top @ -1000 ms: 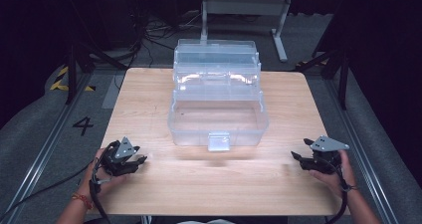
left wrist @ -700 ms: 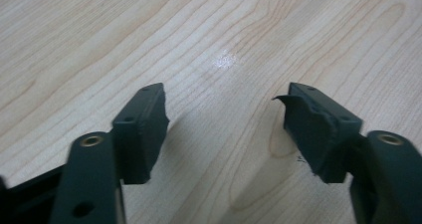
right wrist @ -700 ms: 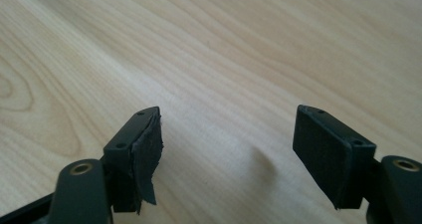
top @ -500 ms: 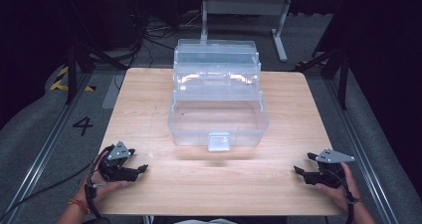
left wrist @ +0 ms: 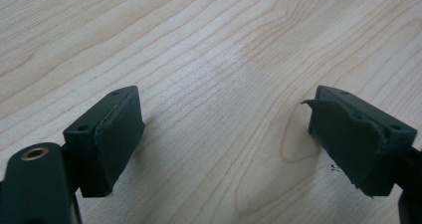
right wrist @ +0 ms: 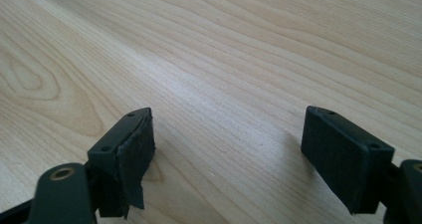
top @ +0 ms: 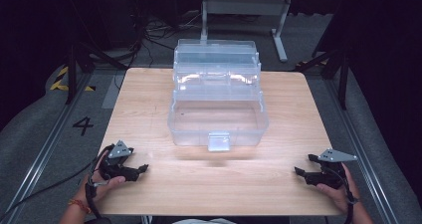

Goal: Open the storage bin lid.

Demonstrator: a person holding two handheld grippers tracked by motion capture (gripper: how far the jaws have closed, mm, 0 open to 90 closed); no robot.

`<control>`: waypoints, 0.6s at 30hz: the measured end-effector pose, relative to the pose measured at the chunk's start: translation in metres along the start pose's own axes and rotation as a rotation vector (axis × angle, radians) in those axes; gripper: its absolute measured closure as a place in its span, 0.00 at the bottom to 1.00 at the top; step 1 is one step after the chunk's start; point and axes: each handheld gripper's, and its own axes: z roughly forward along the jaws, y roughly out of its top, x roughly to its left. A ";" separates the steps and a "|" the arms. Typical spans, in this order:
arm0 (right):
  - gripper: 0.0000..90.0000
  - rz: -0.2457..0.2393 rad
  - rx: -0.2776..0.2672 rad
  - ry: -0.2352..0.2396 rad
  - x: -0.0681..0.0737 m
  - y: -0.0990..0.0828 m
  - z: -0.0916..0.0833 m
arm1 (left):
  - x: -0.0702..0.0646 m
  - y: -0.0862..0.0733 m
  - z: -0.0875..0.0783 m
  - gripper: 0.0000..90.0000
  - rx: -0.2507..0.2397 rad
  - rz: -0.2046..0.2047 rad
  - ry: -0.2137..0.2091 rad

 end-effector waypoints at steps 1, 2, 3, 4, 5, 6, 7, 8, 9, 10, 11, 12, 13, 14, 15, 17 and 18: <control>0.23 0.003 -0.001 -0.001 0.000 0.000 0.000 | 0.000 0.000 0.000 0.16 0.000 -0.001 0.000; 0.24 0.003 0.000 -0.001 0.000 0.000 0.000 | 0.000 0.000 0.000 0.16 0.000 0.000 0.000; 0.24 0.003 -0.001 -0.001 0.000 0.000 0.000 | 0.000 0.000 0.000 0.16 0.001 0.001 0.000; 0.23 0.003 -0.001 0.000 0.000 0.000 0.000 | 0.000 0.000 0.000 0.16 0.002 0.002 0.001; 0.24 0.002 -0.001 -0.001 0.000 0.000 0.000 | 0.000 0.000 0.000 0.16 0.003 0.004 0.001; 0.24 0.003 -0.001 -0.001 0.000 0.000 0.000 | 0.000 0.000 0.000 0.16 0.002 0.004 0.003; 0.23 0.002 -0.001 -0.001 0.000 0.000 0.000 | 0.000 0.000 0.000 0.16 0.003 0.004 0.003; 0.24 0.003 -0.001 -0.001 0.000 0.000 0.000 | 0.000 0.000 0.000 0.16 0.002 0.002 0.005; 0.23 0.003 -0.001 -0.001 0.000 0.000 0.000 | 0.000 0.000 0.000 0.16 0.002 -0.002 0.004; 0.23 0.003 -0.001 -0.001 0.000 0.000 0.000 | 0.000 0.000 0.000 0.16 0.002 0.000 0.006; 0.24 0.003 -0.001 -0.001 0.000 0.000 0.000 | 0.000 0.000 0.000 0.16 0.002 0.000 0.006; 0.24 0.003 -0.001 -0.001 0.000 0.000 0.000 | 0.000 0.000 0.000 0.16 0.002 0.000 0.006; 0.23 0.003 -0.001 -0.001 0.000 0.000 0.000 | 0.000 0.000 0.000 0.16 0.002 -0.003 0.005; 0.24 0.003 -0.001 -0.001 0.000 0.000 0.000 | 0.000 0.000 0.000 0.16 0.002 0.000 0.006; 0.24 0.003 -0.001 0.000 0.000 0.000 0.000 | 0.000 0.000 0.000 0.16 0.001 0.001 0.007; 0.24 0.003 0.000 0.000 0.000 0.000 0.000 | 0.000 0.001 0.000 0.15 0.002 0.002 0.011; 0.24 0.003 0.000 0.000 0.000 0.000 0.000 | 0.000 0.001 0.001 0.15 0.003 -0.011 0.006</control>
